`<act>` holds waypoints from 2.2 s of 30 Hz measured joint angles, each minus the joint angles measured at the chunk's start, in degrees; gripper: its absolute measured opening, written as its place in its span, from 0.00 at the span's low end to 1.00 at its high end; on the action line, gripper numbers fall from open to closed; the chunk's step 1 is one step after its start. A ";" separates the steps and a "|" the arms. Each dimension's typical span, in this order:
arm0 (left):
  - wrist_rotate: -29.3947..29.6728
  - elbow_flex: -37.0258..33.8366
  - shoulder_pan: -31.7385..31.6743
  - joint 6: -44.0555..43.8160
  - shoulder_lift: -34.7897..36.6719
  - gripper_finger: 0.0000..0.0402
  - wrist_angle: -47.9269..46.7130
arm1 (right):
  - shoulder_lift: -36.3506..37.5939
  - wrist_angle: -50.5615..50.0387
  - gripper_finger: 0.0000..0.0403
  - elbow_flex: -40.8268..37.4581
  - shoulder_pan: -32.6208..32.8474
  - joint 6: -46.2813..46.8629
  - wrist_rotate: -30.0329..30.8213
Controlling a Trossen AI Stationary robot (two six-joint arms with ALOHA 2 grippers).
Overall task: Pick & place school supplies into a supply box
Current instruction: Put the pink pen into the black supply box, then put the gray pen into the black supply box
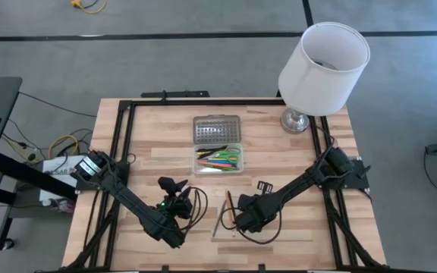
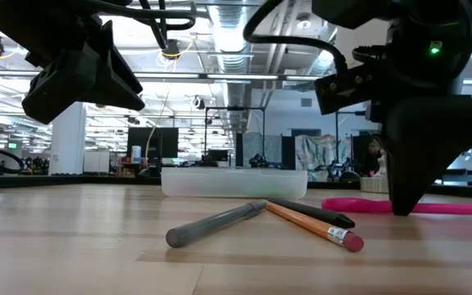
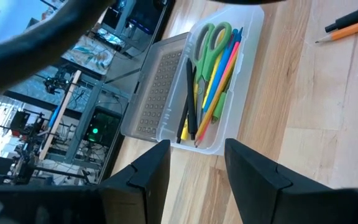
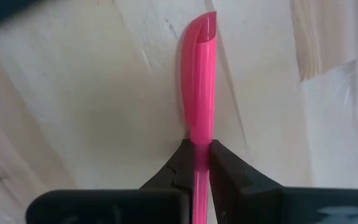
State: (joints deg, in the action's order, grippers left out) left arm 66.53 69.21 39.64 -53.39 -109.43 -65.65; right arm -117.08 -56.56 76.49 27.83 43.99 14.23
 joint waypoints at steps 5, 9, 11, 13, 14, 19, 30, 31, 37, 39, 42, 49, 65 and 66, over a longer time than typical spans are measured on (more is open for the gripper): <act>0.11 0.00 -0.02 0.10 0.00 0.37 -0.02 | 0.52 -2.32 0.03 0.31 -0.17 -2.74 1.24; 0.19 -0.02 -0.15 0.31 0.00 0.37 -0.04 | 0.70 -6.91 0.03 3.34 -0.68 -3.81 3.19; 0.19 -0.02 -0.28 0.33 0.00 0.37 -0.04 | 0.70 -8.16 0.03 4.52 -0.79 -4.57 4.19; 0.19 -0.02 -0.44 0.32 0.00 0.37 -0.15 | 0.72 -9.14 0.03 5.69 -1.18 -5.91 5.22; 0.16 -0.02 -0.46 0.31 0.00 0.37 -0.30 | 0.72 -10.02 0.03 6.42 -1.41 -6.63 5.88; 0.16 -0.04 -0.46 0.31 0.00 0.37 -0.42 | 0.79 -12.16 0.03 9.75 -3.61 -10.89 10.05; -0.30 -0.09 -0.48 0.28 0.00 0.37 -0.47 | 0.84 -0.42 0.04 13.45 -16.30 -32.92 14.40; -0.30 -0.09 -0.48 0.28 0.00 0.37 -0.57 | 0.84 1.22 0.04 13.44 -17.53 -35.26 14.32; -0.90 -0.11 -0.48 0.28 0.00 0.37 -1.16 | 0.84 10.73 0.04 13.46 -24.35 -44.97 9.29; -1.66 -0.11 -0.48 0.28 0.00 0.37 -1.48 | 0.85 12.38 0.05 13.46 -26.38 -45.83 6.63; -2.17 -0.11 -0.48 0.24 0.00 0.37 -1.53 | 0.62 12.62 0.05 13.49 -28.72 -45.97 4.35; -2.20 -0.11 -0.46 -0.82 0.00 0.37 -1.51 | 0.50 12.53 0.09 13.51 -29.86 -44.63 1.79; -3.32 -0.11 -0.46 -1.09 0.00 0.37 -0.73 | 1.89 10.63 0.43 13.51 -27.97 -40.96 2.39; -3.33 -0.11 -0.46 -1.08 0.00 0.37 -0.13 | 2.41 9.91 0.43 13.51 -27.10 -40.99 2.45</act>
State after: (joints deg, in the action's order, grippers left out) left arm 63.20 69.10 39.18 -54.47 -109.43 -65.78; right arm -114.67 -46.65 90.00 0.73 3.01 16.68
